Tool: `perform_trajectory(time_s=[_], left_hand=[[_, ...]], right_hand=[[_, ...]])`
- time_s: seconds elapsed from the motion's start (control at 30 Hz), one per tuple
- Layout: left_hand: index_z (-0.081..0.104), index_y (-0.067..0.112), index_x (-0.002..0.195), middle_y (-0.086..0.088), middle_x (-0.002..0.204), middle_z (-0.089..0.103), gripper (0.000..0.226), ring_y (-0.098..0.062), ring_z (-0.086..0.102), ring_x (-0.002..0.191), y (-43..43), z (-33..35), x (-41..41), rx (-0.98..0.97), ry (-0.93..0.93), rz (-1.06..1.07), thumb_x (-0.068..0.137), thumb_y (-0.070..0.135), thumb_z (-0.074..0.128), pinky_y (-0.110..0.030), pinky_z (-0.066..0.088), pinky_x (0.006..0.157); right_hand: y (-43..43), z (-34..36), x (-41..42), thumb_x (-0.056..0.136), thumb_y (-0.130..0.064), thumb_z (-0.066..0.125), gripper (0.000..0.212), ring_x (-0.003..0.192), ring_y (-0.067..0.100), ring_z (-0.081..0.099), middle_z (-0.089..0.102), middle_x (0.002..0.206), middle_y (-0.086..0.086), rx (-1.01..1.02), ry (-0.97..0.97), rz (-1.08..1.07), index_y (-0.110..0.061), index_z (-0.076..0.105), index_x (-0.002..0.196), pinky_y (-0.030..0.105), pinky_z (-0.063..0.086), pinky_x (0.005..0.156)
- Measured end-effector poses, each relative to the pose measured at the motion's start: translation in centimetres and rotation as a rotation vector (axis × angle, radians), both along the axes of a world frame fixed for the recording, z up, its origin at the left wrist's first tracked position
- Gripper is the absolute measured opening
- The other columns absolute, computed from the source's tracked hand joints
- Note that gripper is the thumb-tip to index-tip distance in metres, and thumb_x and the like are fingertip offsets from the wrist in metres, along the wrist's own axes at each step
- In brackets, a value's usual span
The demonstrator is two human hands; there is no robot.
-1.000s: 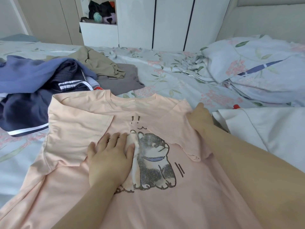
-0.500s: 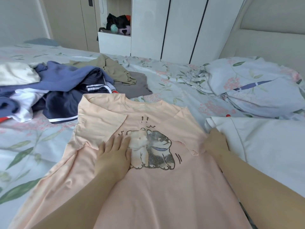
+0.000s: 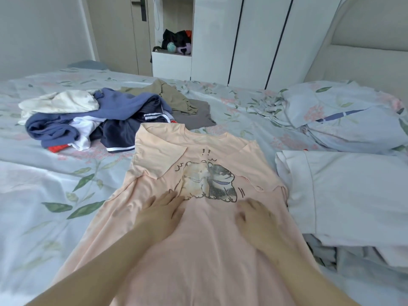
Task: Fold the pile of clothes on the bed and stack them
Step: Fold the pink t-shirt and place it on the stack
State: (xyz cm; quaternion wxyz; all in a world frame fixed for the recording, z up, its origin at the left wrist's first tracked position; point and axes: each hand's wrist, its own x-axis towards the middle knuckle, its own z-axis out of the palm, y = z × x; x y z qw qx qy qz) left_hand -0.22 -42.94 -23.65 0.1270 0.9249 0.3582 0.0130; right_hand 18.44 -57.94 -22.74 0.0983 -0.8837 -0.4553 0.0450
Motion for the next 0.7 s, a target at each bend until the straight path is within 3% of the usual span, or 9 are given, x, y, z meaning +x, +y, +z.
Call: perform_trajectory(time_s=[0.07,0.13,0.2,0.3,0.33,0.4,0.47,0.57,0.7], left_hand=[[0.052,0.034,0.132,0.013,0.141,0.046,0.051,-0.009,0.040,0.132,-1.0,0.3,-2.6,0.014,-0.178,0.010,0.093,0.040,0.020,-0.025,0.028,0.102],[0.067,0.034,0.112,0.014,0.123,0.059,0.049,-0.016,0.053,0.119,-1.5,0.6,-5.7,0.171,-0.358,0.176,0.084,0.040,0.027,-0.032,0.035,0.091],[0.058,0.031,0.124,0.005,0.136,0.050,0.041,-0.024,0.043,0.126,-1.6,0.8,-8.5,0.220,-0.333,0.453,0.086,0.034,0.043,-0.041,0.030,0.098],[0.038,0.019,0.137,-0.009,0.141,0.040,0.053,-0.032,0.037,0.127,-1.0,1.5,-11.3,-0.038,-0.194,0.768,0.089,0.035,0.054,-0.042,0.030,0.102],[0.043,0.016,0.131,-0.011,0.132,0.047,0.049,-0.033,0.044,0.119,-0.5,1.6,-11.8,-0.121,-0.188,0.801,0.088,0.037,0.056,-0.040,0.035,0.097],[0.056,0.013,0.099,-0.009,0.099,0.060,0.023,-0.026,0.054,0.089,0.5,2.1,-12.2,-0.272,-0.268,0.780,0.088,0.033,0.059,-0.033,0.043,0.075],[0.057,0.008,0.078,-0.007,0.072,0.055,0.022,-0.024,0.050,0.067,0.8,2.6,-12.8,-0.383,-0.427,0.795,0.090,0.027,0.059,-0.029,0.039,0.061],[0.061,0.001,0.095,-0.011,0.076,0.055,0.024,-0.033,0.054,0.079,1.8,2.6,-14.4,-0.413,-0.687,0.978,0.094,0.023,0.052,-0.037,0.046,0.073],[0.056,0.005,0.100,-0.007,0.081,0.056,0.038,-0.025,0.049,0.069,0.5,3.0,-15.5,-0.530,-0.584,0.901,0.090,0.041,0.058,-0.031,0.037,0.057]], right_hand=[[-0.8,-0.4,-3.0,0.097,-0.033,0.035,0.035,0.134,0.017,0.028,0.037,0.142,-0.008,0.023,0.052,0.028,-0.029,0.043,0.131,0.030,0.023,0.106],[-1.2,-0.8,-5.4,0.094,-0.038,0.026,0.042,0.134,0.016,0.028,0.038,0.141,-0.011,0.041,0.040,0.036,-0.030,0.044,0.131,0.030,0.020,0.106],[-1.4,-1.0,-7.2,0.085,-0.039,0.018,0.053,0.132,0.015,0.030,0.040,0.139,-0.012,0.081,0.034,0.026,-0.030,0.047,0.129,0.032,0.020,0.105],[-1.6,-1.4,-8.1,0.092,-0.034,0.025,0.039,0.129,0.013,0.032,0.043,0.136,-0.016,0.122,0.028,0.000,-0.031,0.049,0.123,0.031,0.020,0.105],[-1.7,-1.4,-8.2,0.094,-0.033,0.029,0.035,0.129,0.012,0.032,0.043,0.135,-0.017,0.134,0.028,-0.001,-0.031,0.049,0.122,0.030,0.020,0.105],[-1.9,-1.5,-8.2,0.095,-0.033,0.030,0.034,0.131,0.012,0.030,0.042,0.137,-0.017,0.145,0.039,-0.001,-0.032,0.048,0.123,0.031,0.018,0.108],[-2.0,-1.5,-8.3,0.096,-0.034,0.029,0.034,0.134,0.011,0.027,0.040,0.139,-0.018,0.148,0.037,-0.001,-0.033,0.047,0.125,0.032,0.017,0.110],[-2.1,-1.6,-8.3,0.098,-0.032,0.033,0.031,0.136,0.011,0.024,0.037,0.142,-0.018,0.149,0.029,0.001,-0.034,0.044,0.127,0.030,0.014,0.111],[-2.0,-1.7,-8.4,0.098,-0.032,0.034,0.029,0.132,0.011,0.028,0.040,0.138,-0.017,0.172,-0.009,-0.005,-0.034,0.046,0.124,0.029,0.016,0.108]])
